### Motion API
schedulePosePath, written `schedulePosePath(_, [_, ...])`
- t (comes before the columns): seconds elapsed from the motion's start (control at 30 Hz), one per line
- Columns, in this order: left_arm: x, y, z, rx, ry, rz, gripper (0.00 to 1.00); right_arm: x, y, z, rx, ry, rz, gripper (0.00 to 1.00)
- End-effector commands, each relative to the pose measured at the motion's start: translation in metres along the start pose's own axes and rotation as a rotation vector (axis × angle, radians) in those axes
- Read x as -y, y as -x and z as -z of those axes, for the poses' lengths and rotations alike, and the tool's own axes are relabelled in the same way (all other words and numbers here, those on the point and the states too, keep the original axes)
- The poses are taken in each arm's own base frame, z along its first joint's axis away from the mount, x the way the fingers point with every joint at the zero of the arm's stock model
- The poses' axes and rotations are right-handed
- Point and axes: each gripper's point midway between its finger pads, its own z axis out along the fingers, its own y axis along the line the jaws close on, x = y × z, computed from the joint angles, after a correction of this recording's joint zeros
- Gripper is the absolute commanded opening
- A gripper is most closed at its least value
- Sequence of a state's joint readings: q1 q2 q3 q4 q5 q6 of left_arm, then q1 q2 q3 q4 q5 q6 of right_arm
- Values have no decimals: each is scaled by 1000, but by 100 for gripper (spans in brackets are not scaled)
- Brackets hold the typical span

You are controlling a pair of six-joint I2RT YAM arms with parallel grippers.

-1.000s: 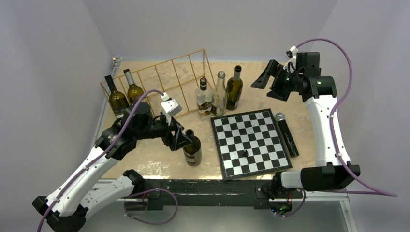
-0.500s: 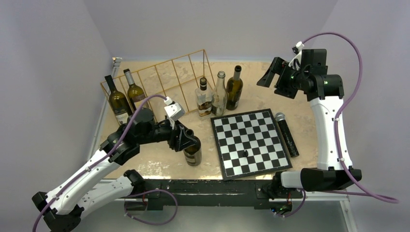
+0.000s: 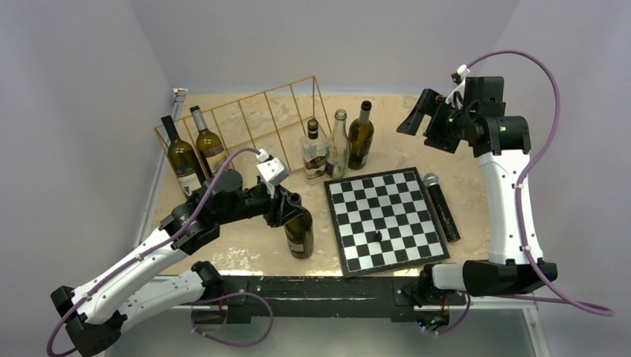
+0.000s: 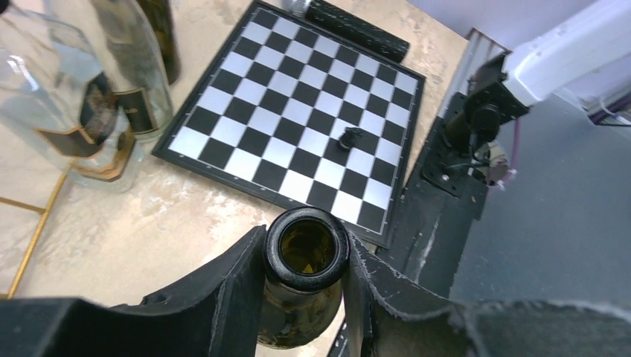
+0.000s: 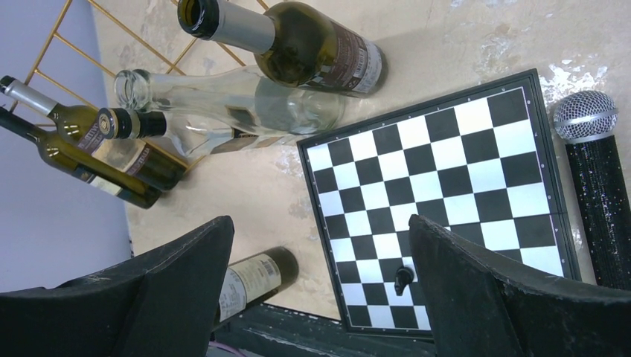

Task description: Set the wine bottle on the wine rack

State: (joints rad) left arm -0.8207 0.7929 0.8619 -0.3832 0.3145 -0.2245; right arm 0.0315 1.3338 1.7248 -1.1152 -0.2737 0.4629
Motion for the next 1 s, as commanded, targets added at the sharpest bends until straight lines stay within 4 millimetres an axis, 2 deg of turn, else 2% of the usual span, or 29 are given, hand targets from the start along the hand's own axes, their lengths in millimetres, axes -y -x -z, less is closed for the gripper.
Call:
schedulePosePath(0.0, [-23, 9, 2, 6, 142, -18, 0, 1, 3, 14, 46, -8, 14, 92])
schedulePosePath(0.23, [-58, 56, 23, 116, 398, -13, 0, 4, 2, 15, 60, -18, 16, 92])
schedulePosePath(0.3, [-63, 74, 32, 156, 451, -7, 0, 5, 3, 16, 68, -25, 18, 92])
schedulePosePath(0.47, [-72, 105, 45, 199, 554, 19, 0, 6, 4, 15, 76, -26, 18, 92])
schedulePosePath(0.63, [-89, 123, 52, 187, 670, 47, 0, 6, 5, 13, 79, -24, 18, 92])
schedulePosePath(0.9, [-128, 135, 62, 138, 824, 115, 0, 6, 4, 13, 85, -20, 18, 92])
schedulePosePath(0.97, [-138, 153, 73, 142, 843, 150, 0, 6, 4, 12, 87, -17, 17, 92])
